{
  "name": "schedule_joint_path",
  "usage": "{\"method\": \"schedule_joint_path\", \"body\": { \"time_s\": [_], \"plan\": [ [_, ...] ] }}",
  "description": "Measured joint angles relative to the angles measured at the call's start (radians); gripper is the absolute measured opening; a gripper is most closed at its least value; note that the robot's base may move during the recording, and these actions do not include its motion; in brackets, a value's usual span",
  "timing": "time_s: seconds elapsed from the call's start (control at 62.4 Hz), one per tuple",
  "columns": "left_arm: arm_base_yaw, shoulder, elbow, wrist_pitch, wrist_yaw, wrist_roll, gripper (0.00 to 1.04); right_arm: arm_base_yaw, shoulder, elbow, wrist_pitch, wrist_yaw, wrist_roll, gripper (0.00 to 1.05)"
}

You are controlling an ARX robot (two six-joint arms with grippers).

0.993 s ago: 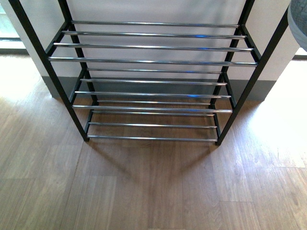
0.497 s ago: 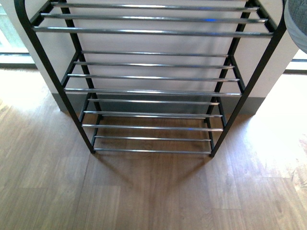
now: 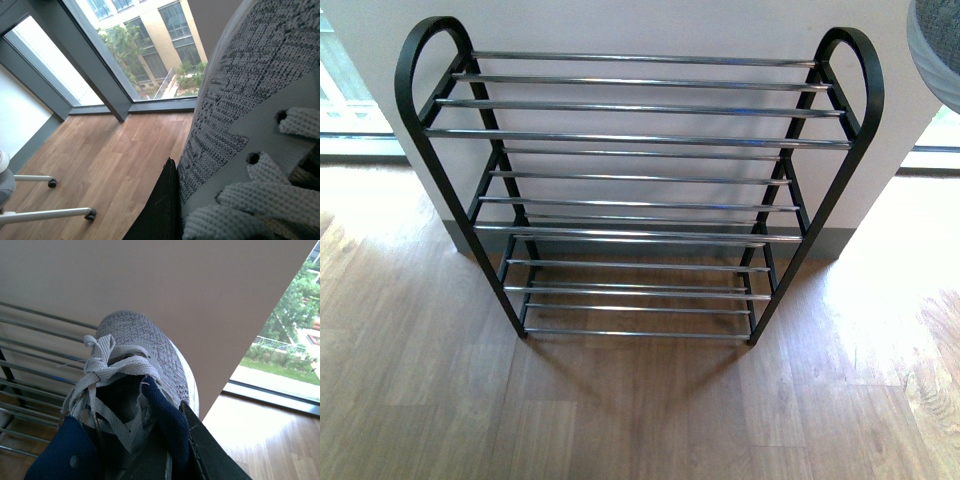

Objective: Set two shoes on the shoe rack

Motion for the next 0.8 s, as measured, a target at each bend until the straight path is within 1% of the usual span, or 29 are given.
{"method": "schedule_joint_path", "body": {
  "time_s": [0.625, 0.657, 0.689, 0.705, 0.721, 0.801],
  "plan": [
    [0.000, 0.000, 0.000, 0.000, -0.001, 0.000, 0.02, 0.000, 0.000, 0.000, -0.001, -0.002, 0.000, 0.01],
    [0.000, 0.000, 0.000, 0.000, 0.000, 0.000, 0.02, -0.008, 0.000, 0.000, 0.000, -0.042, 0.007, 0.01],
    [0.000, 0.000, 0.000, 0.000, -0.001, 0.000, 0.02, -0.017, 0.001, 0.000, -0.002, -0.106, 0.014, 0.01],
    [0.000, 0.000, 0.000, 0.000, -0.001, 0.000, 0.02, -0.018, 0.002, 0.000, -0.002, -0.114, 0.015, 0.01],
    [0.000, 0.000, 0.000, 0.000, 0.000, 0.000, 0.02, -0.021, 0.004, 0.000, -0.006, -0.143, 0.021, 0.01],
    [0.000, 0.000, 0.000, 0.000, -0.001, 0.000, 0.02, -0.018, 0.014, 0.019, -0.044, -0.173, 0.050, 0.01]
  ]
}}
